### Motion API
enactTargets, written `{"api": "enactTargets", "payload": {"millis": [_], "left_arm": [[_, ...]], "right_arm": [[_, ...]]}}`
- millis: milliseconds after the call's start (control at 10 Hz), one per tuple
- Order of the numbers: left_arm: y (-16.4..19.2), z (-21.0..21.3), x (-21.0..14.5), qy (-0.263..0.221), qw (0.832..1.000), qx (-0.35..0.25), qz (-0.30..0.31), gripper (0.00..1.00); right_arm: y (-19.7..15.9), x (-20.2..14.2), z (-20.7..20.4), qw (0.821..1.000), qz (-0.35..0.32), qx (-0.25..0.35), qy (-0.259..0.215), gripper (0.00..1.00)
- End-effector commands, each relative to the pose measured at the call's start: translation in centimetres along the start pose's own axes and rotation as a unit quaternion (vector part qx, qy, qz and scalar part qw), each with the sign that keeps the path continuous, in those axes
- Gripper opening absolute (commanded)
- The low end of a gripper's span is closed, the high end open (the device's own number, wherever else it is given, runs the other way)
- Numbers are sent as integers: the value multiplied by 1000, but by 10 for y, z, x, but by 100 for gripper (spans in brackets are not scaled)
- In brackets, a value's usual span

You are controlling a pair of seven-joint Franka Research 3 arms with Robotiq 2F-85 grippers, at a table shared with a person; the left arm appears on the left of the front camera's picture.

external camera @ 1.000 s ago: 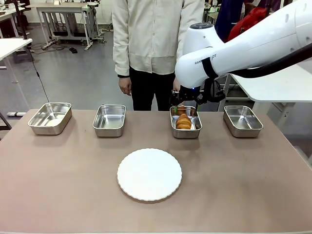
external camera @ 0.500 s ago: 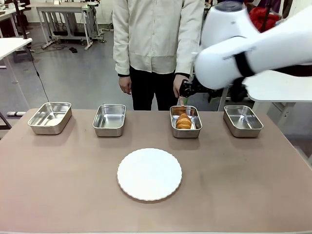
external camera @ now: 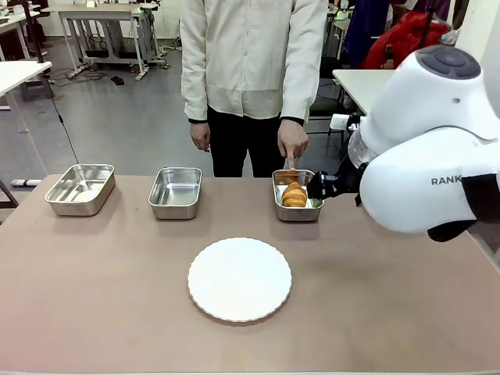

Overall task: Place the bread in the container.
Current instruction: Place the Butter Roll into the Airtight Container indicated by the human.

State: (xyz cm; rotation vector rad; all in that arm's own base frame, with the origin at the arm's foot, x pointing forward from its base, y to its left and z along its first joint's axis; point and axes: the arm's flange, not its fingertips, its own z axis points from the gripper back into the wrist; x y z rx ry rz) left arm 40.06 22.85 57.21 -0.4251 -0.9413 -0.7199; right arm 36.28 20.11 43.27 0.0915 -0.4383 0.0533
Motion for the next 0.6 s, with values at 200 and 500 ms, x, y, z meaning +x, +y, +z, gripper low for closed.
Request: {"api": "enactTargets", "payload": {"millis": [200,500], "left_arm": [[-1,1,-1,-5,1000,-3,-4,100],[-1,1,-1,-5,1000,-3,-4,100]], "right_arm": [[2,1,1,1000,4,9,-1,100],[2,1,1,1000,4,9,-1,100]]}}
